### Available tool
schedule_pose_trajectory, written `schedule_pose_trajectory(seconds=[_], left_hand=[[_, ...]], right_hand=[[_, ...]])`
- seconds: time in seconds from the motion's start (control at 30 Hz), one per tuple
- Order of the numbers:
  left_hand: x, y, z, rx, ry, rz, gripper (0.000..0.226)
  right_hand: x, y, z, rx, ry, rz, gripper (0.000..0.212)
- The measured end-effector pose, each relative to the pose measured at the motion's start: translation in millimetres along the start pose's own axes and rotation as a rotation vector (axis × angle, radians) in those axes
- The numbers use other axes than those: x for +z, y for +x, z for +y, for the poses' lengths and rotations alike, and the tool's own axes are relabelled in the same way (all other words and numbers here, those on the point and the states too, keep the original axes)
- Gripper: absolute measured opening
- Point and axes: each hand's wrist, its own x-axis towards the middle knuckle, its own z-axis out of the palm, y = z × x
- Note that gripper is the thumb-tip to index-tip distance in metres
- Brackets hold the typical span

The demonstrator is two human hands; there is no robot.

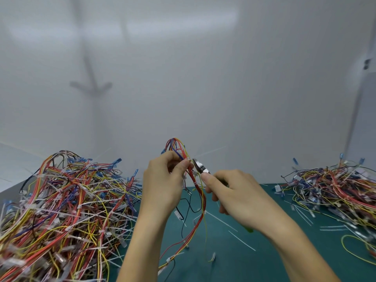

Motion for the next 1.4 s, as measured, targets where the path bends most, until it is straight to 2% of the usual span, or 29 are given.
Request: schedule_pose_trajectory(seconds=[0.33, 0.6, 1.4], left_hand=[[2.2, -1.1, 1.8, -0.002, 0.018, 0.002, 0.014], [4.6, -2.0, 1.2, 0.000, 0.021, 0.002, 0.014], [5.1, -4.1, 5.4, 0.004, 0.029, -0.017, 0.015]], right_hand=[[-3.5, -3.7, -6.0, -0.002, -0.002, -0.012, 0.067], [-5.3, -3.7, -3.7, 0.005, -0.017, -0.003, 0.060], [-6.0, -4.4, -3.3, 0.003, -0.058, 0.017, 0.058]])
